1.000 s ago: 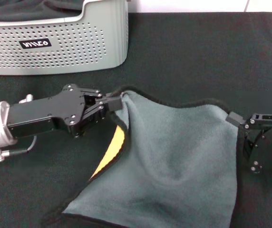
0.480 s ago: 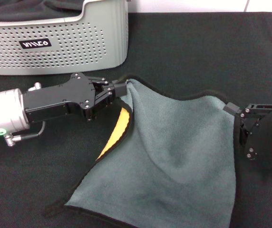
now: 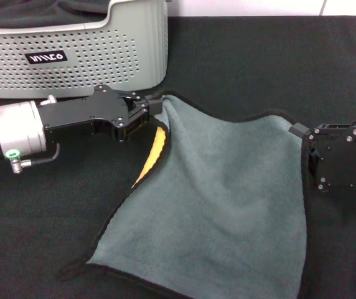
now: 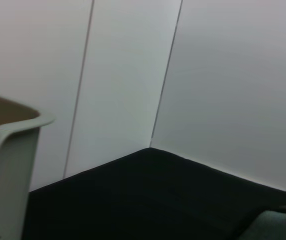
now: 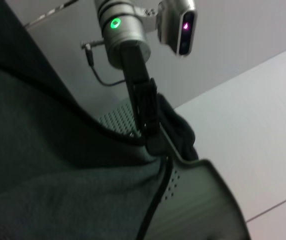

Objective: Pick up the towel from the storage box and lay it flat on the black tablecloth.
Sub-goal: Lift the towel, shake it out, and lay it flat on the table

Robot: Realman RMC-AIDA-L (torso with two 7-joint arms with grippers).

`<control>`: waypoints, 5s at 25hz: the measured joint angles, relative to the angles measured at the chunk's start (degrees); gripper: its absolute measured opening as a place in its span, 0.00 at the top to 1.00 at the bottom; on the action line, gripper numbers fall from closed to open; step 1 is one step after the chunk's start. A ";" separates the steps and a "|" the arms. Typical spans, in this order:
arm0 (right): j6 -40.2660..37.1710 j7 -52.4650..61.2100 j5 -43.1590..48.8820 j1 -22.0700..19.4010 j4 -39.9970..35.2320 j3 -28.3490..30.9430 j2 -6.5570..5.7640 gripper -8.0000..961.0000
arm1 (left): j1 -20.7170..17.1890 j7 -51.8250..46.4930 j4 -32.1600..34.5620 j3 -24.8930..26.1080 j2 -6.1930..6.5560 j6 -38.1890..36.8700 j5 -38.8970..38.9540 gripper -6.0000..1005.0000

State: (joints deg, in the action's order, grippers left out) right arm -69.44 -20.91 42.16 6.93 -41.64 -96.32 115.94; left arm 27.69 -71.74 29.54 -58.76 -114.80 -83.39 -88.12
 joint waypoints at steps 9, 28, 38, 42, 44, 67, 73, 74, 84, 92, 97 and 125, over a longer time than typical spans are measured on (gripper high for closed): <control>6.15 -0.89 0.00 2.44 1.61 -0.35 -0.02 0.99 | 0.75 0.20 -0.04 -0.13 0.19 3.19 -0.22 0.87; 9.40 -1.39 0.03 3.71 1.58 -0.73 0.07 0.99 | 3.79 3.33 0.59 -0.35 -0.51 7.37 -6.39 0.86; 10.00 -1.42 0.01 4.16 1.58 -0.70 0.07 0.99 | 4.02 9.04 3.66 0.02 -0.85 8.51 -7.59 0.86; 10.56 -1.42 0.00 4.22 1.60 -0.70 0.08 0.99 | 3.83 12.67 4.05 -0.03 -1.23 9.77 -7.98 0.86; 10.65 -1.42 -0.02 4.31 1.59 -0.70 0.14 0.99 | 3.83 13.79 4.05 -0.06 -1.23 10.03 -8.69 0.86; 12.76 -1.42 -0.07 4.41 1.48 -0.71 0.16 0.99 | 2.59 37.34 4.16 0.04 -4.95 17.55 -8.78 0.85; 14.66 -1.42 -0.06 4.51 1.52 -0.71 0.16 0.99 | 1.79 41.84 3.84 0.06 -4.98 17.57 -4.92 0.85; 14.90 -1.42 -0.06 4.51 1.55 -0.70 0.16 0.99 | 1.72 42.36 3.80 0.06 -5.00 17.57 -4.67 0.85; 18.20 -1.42 -0.07 4.80 1.73 -1.31 0.16 0.99 | 2.05 47.83 1.22 -0.39 -5.39 20.96 -4.70 0.85; 19.94 -1.47 -0.06 5.01 1.75 -2.02 0.16 0.99 | 2.45 50.05 0.01 -0.39 -5.51 22.04 -4.11 0.85; 21.84 -1.50 -0.06 5.03 1.75 -2.21 0.16 0.99 | 2.46 52.86 -0.69 -0.39 -5.52 22.35 -1.66 0.85; 24.88 -3.63 -4.54 4.85 1.83 -3.00 0.16 0.98 | 4.97 62.57 -6.29 -0.33 -5.70 27.68 3.18 0.84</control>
State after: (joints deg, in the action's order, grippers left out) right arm -44.56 -24.54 37.62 11.78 -39.81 -99.32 116.10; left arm 32.66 -9.16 23.25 -59.09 -120.50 -55.72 -84.94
